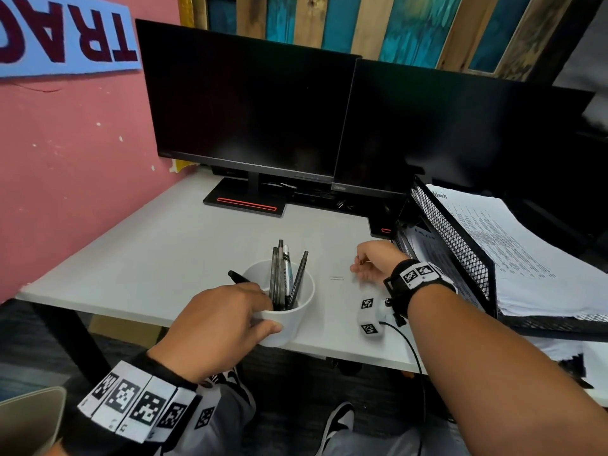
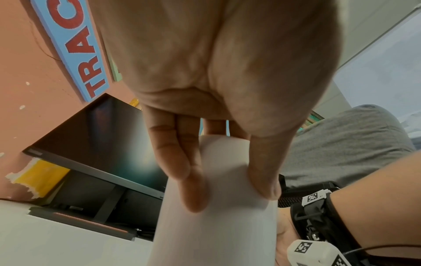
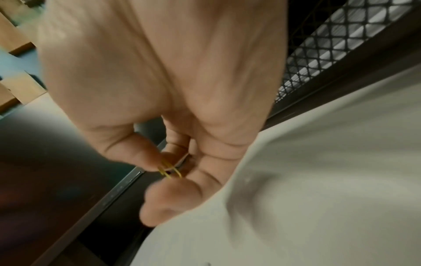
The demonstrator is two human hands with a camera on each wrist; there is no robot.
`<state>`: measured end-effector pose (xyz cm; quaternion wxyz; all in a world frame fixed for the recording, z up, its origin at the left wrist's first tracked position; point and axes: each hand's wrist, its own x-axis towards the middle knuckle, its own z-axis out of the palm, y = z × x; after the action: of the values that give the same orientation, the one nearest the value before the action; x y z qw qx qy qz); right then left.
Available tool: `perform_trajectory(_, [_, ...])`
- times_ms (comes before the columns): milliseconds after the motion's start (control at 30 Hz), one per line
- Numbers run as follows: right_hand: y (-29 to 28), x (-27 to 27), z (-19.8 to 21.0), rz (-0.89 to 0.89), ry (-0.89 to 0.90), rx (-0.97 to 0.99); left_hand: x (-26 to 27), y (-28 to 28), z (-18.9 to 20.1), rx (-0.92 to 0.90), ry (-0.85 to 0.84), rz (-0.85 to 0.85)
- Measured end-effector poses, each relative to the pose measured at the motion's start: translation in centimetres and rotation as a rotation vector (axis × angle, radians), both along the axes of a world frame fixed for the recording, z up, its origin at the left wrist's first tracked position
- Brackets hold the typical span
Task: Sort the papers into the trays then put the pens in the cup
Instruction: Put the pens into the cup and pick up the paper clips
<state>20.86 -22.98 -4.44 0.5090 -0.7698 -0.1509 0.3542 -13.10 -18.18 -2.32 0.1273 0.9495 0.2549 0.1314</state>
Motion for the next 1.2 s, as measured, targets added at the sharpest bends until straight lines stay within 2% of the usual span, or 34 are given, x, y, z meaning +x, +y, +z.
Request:
perform_trajectory(100, [0.5,-0.4,0.5,-0.024,0.025,0.020,-0.1,0.0,0.2,-0.006,0.005,0.000])
perform_trajectory(200, [0.9,-0.2,0.0,0.049,-0.025,-0.062,-0.2,0.1,0.3,-0.008,0.010,0.002])
perform_trajectory(267, [0.9,-0.3,-0.3,0.165,-0.158,-0.175,-0.3,0.1,0.3,-0.007,0.012,0.004])
perform_trajectory(400, [1.2,-1.1,-0.5,0.508,-0.576,-0.501,-0.4,0.3,0.1,-0.005,0.013,0.011])
perform_trajectory(567, [2.3,-1.6,-1.2,0.597,-0.768,-0.682,-0.3,0.3,0.1,-0.005,0.006,0.010])
perform_trajectory(700, [2.0,-2.1,-0.8,0.670,-0.774,-0.766,-0.2,0.2,0.1,-0.006,0.004,0.010])
perform_trajectory(800, [1.3,-2.3,0.2,0.656,-0.677,-0.687,-0.2,0.1,0.1,-0.011,0.015,0.013])
perform_trajectory(933, [0.3,-5.2,5.1,0.591,-0.504,-0.261,-0.2,-0.1,-0.1,-0.018,0.023,-0.001])
perform_trajectory(1000, [-0.3,-7.4,8.2,0.626,-0.479,-0.098,0.0,-0.1,-0.1,-0.020,0.025,-0.016])
perform_trajectory(1033, [-0.6,-8.6,9.6,0.686,-0.537,-0.081,0.1,-0.2,0.0,-0.021,0.022,-0.026])
perform_trajectory(1133, [-1.5,-12.2,12.3,0.870,-0.861,-0.137,0.8,-0.5,0.5,-0.015,0.008,-0.048])
perform_trajectory(1200, [-2.2,-13.5,12.6,0.931,-0.952,-0.163,1.2,-0.7,0.8,-0.013,-0.002,-0.055])
